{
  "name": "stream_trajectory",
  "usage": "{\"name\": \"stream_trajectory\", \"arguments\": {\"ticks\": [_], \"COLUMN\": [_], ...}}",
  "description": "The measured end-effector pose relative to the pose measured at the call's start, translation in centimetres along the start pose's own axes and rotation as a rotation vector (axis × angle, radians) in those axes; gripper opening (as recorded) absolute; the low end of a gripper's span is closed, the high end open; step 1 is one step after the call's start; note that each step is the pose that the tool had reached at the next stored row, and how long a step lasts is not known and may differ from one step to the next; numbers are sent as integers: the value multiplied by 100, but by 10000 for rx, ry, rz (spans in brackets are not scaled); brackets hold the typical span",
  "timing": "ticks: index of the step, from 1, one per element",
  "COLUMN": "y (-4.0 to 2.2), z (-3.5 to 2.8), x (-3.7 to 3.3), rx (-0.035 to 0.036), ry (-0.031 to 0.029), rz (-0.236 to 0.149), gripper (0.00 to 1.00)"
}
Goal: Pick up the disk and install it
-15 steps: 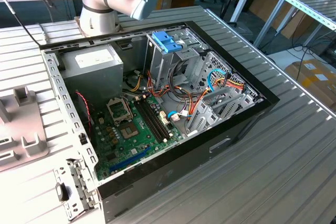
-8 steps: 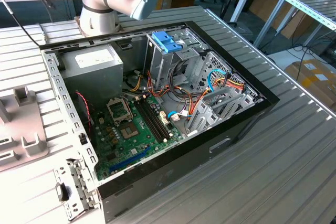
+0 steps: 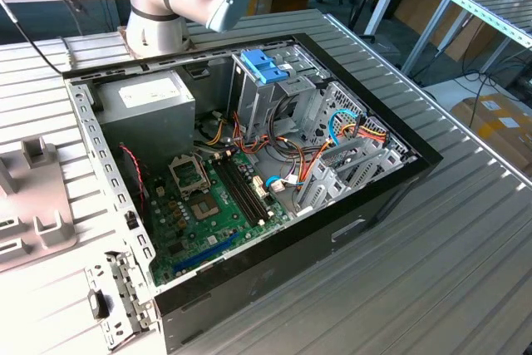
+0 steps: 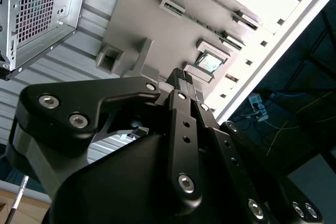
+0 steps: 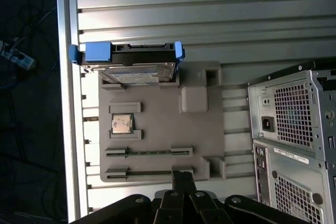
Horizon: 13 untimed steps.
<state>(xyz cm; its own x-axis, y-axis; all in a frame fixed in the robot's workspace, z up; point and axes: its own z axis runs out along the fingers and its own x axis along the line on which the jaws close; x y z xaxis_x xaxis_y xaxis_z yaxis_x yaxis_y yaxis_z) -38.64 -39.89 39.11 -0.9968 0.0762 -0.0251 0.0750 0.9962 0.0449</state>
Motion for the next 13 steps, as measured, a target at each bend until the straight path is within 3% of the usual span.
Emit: {"name": "stream_trajectory", "arguments": {"ticks": [13], "y": [-8], "z": [0], "x": [111], "rx": [0], "ry": [0], "rz": [1], "gripper": [11]}}
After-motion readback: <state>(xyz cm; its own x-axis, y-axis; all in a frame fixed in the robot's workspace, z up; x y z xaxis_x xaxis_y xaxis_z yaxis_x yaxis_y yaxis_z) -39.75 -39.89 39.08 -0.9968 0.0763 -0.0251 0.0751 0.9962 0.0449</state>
